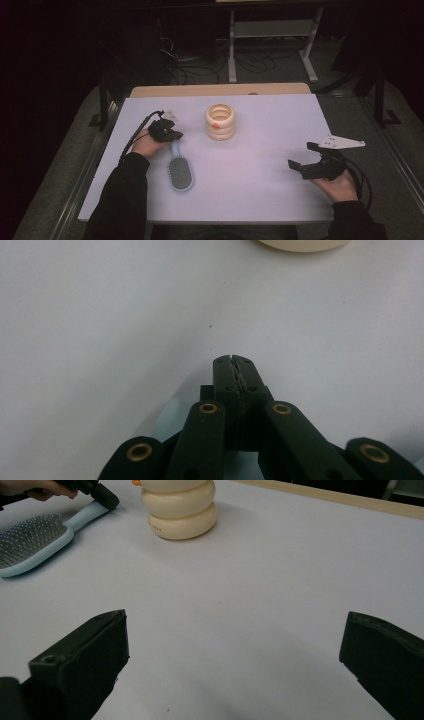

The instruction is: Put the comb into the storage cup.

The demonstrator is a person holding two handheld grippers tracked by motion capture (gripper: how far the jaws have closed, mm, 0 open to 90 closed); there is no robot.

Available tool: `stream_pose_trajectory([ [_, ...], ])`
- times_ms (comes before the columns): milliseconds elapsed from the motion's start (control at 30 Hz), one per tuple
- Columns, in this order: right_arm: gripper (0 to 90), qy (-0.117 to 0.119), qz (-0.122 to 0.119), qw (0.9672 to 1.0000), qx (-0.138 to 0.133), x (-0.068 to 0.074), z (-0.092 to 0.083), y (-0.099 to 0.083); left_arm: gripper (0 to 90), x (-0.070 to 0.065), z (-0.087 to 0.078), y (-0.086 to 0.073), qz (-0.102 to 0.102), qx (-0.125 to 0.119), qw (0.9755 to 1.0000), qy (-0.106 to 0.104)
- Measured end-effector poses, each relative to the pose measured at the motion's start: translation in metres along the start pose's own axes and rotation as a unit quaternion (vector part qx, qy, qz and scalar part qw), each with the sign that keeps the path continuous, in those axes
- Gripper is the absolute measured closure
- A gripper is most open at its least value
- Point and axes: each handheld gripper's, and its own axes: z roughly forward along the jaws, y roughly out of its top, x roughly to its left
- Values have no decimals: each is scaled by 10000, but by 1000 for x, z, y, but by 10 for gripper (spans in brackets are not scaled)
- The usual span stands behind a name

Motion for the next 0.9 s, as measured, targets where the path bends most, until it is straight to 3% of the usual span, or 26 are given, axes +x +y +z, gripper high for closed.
stream_pose_trajectory([
  [300, 0, 40, -29, 10000, 54, 2, 2, 0, 900, -3, -2, -7, 5, 29, 10000, -23],
  [900, 0, 31, -30, 10000, 79, 3, 2, 0, 896, -2, -19, -27, -116, 62, 9998, 143],
])
